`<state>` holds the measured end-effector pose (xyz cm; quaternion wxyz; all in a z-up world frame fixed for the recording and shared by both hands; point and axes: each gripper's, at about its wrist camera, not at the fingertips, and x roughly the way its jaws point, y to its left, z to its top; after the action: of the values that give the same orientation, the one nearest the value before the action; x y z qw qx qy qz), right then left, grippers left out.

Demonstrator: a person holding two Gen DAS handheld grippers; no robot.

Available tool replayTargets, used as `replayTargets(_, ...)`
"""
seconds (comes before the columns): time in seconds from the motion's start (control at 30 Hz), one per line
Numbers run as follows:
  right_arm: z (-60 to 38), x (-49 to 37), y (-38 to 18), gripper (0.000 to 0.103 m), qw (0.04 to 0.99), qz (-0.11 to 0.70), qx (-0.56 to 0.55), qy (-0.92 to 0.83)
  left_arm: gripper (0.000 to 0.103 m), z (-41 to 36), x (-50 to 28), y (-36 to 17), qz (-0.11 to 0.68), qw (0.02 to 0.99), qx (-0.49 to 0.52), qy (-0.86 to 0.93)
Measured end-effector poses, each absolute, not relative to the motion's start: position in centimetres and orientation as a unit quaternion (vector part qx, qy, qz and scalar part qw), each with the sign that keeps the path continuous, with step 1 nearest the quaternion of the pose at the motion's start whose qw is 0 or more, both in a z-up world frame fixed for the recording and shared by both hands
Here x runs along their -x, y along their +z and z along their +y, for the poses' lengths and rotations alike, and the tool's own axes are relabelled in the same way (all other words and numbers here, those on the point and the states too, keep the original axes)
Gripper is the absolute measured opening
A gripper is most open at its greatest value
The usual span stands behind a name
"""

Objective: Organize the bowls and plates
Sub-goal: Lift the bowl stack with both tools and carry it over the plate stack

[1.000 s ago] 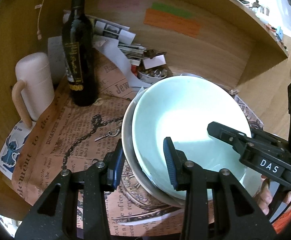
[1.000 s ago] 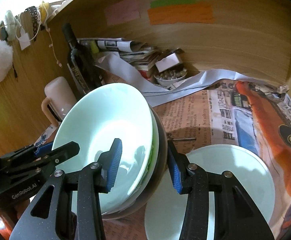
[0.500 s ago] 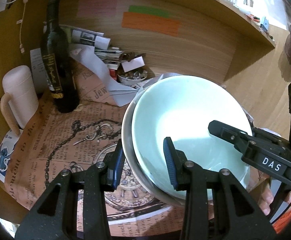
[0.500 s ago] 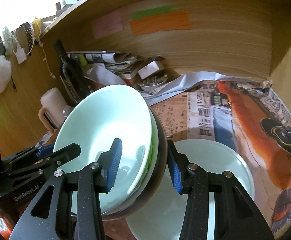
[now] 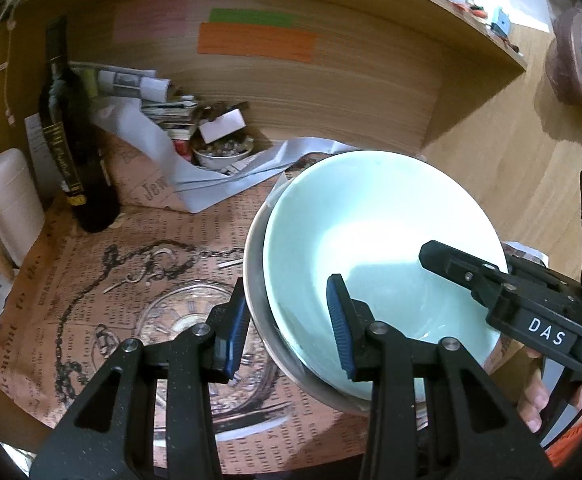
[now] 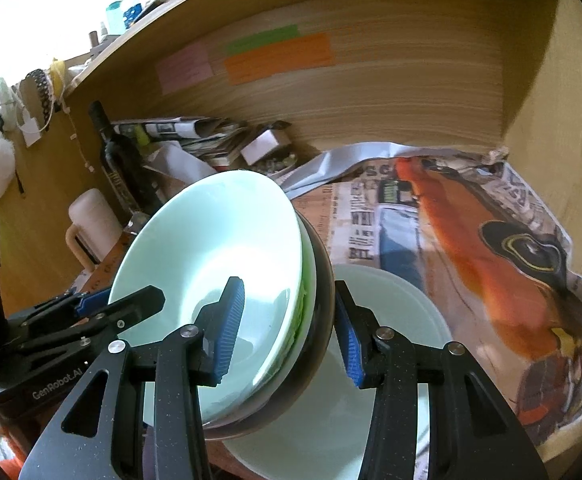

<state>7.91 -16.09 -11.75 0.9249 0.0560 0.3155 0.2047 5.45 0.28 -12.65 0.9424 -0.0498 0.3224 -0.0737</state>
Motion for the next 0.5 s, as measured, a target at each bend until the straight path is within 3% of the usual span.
replayTargets(0.5, -19.9, -7.7, -12.7, 0.041, 0.927, 0.323, -0.079, 0.171, 0.038, -3.3, -7.0, -13.5, 0.344, 0.933, 0.026, -0.107)
